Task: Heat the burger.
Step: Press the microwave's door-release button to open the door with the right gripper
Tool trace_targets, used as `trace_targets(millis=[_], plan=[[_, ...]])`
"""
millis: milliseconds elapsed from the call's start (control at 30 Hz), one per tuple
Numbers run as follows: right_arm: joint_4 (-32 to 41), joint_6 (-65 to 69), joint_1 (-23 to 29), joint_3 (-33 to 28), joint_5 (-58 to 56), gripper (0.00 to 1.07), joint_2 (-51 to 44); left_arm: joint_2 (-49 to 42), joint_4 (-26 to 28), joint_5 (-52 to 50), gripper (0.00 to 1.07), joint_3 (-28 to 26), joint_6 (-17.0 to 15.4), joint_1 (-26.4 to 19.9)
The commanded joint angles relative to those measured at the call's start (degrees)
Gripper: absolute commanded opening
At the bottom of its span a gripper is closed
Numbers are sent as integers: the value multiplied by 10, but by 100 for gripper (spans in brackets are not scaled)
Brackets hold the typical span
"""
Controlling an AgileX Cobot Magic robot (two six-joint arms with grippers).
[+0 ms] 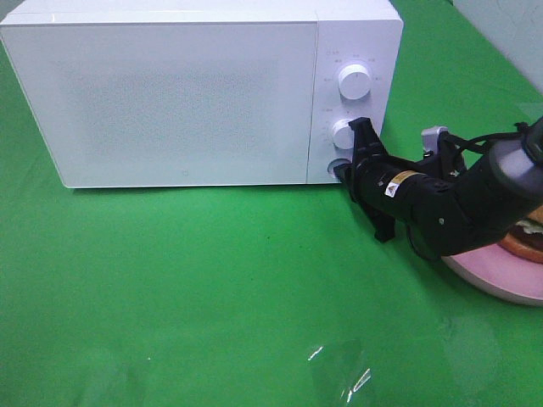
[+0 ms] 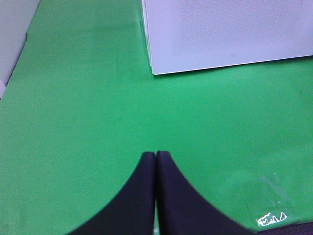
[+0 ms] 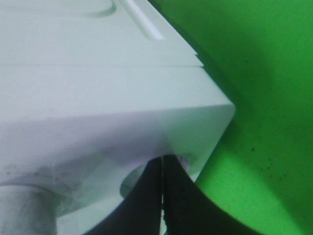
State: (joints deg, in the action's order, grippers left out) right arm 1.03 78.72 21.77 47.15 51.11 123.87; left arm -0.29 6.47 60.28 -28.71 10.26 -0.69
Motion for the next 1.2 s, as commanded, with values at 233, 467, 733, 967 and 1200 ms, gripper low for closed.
trace_targets(millis=[233,467,733,967,1200], plan=[[40,-12,-9,61,69,0,-5,-13,1,-7,0,2,-3,-1],[41,-28,-9,81,69,0,-5,-13,1,-7,0,2,-3,-1],[8,-25,-9,71,66,0,-11,-13,1,-7,0,2,-3,-1],[-5,-25,-9,-7,18,1,-62,-13,1,-7,0,2,-3,-1],[-46,-38,-9,-59,6,2,-112,-13,1,-7,0,2,-3,-1]])
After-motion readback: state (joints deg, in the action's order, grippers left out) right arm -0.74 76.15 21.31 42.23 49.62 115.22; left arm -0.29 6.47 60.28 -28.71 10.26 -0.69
